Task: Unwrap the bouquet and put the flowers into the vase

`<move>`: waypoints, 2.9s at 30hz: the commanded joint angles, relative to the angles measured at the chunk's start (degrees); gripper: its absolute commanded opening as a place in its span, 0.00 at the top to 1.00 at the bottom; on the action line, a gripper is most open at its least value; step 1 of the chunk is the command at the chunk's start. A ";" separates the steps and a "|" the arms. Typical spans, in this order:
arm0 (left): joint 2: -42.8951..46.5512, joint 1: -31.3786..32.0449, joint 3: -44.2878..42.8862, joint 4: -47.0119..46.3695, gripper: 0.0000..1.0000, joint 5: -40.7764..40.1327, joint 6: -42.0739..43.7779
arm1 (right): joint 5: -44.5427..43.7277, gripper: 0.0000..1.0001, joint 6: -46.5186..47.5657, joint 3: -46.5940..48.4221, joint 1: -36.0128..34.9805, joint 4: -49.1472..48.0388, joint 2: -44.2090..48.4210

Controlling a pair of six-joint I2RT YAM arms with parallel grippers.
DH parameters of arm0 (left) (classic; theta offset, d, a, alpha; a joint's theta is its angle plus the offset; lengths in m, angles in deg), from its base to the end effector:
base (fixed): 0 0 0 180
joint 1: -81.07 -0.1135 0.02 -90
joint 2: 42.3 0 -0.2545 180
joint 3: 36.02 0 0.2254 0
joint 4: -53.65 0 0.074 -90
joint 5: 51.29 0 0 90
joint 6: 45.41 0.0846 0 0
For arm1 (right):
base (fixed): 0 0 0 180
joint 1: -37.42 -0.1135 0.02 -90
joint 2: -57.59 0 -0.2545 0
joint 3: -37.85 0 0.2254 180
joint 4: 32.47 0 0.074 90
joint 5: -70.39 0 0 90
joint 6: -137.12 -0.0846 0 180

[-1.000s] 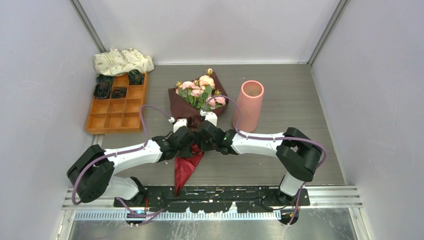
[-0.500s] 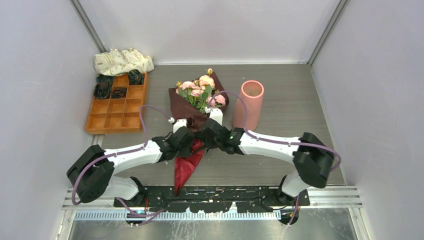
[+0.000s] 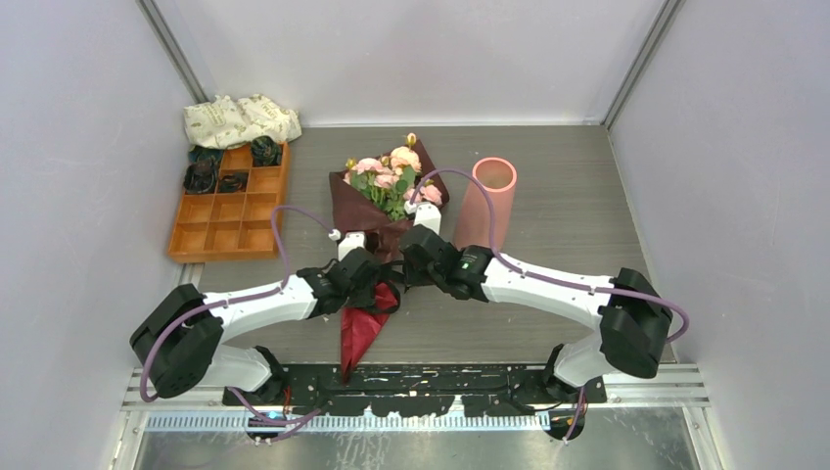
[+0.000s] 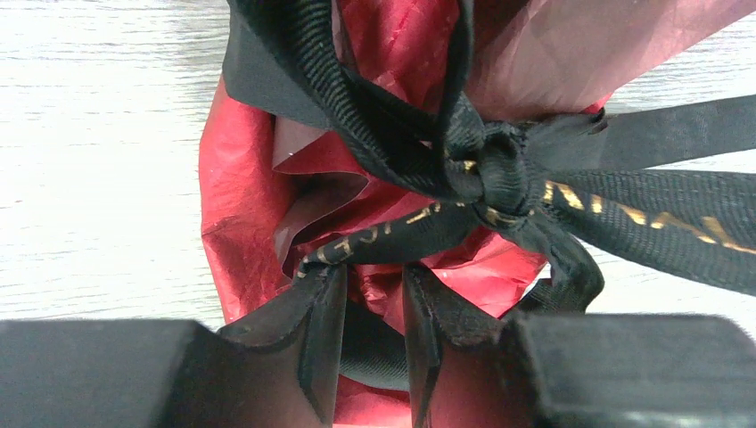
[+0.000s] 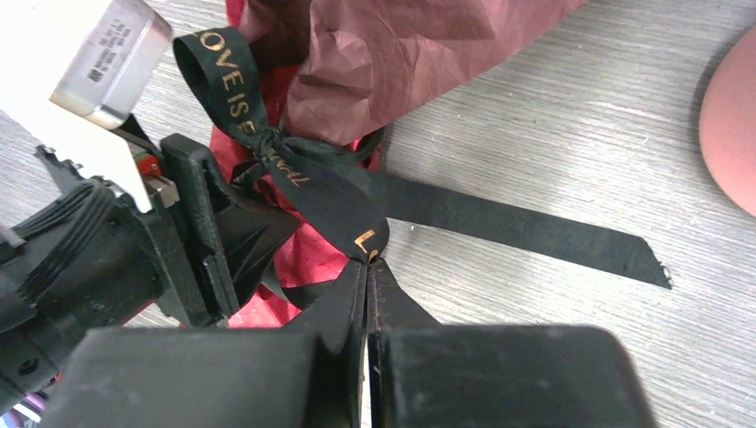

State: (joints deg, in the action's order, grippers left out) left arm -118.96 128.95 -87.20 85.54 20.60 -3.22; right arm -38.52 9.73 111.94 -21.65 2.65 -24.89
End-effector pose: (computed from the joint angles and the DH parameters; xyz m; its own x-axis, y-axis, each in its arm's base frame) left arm 0.1858 -0.1663 0.1341 -0.8184 -0.1449 -0.5561 -0.0205 0.9744 -0.2237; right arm 0.1887 0.2616 0.2269 -0.7006 -0.0515 -0.7117 -0.3339 0.9051 0.2631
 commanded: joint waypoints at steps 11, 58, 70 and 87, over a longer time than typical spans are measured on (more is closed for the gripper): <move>0.64 -0.24 0.79 3.93 0.69 -5.19 0.78 | -15.33 0.99 5.39 8.77 0.14 13.35 11.39; -7.20 14.56 -34.40 23.32 0.58 -8.89 20.45 | -30.52 0.51 4.10 14.16 1.60 26.79 31.89; -26.14 14.67 -42.70 13.57 0.58 -6.19 25.55 | -31.09 0.52 3.29 8.55 1.64 31.11 44.80; -35.08 14.60 -41.27 3.14 0.52 -1.81 32.37 | -29.90 0.52 2.85 7.27 1.60 31.32 50.03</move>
State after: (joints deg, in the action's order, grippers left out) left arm -155.29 143.60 -129.63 94.08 18.48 28.10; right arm -68.31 13.76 118.54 -20.19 35.30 24.27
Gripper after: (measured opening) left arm 0.479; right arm 0.483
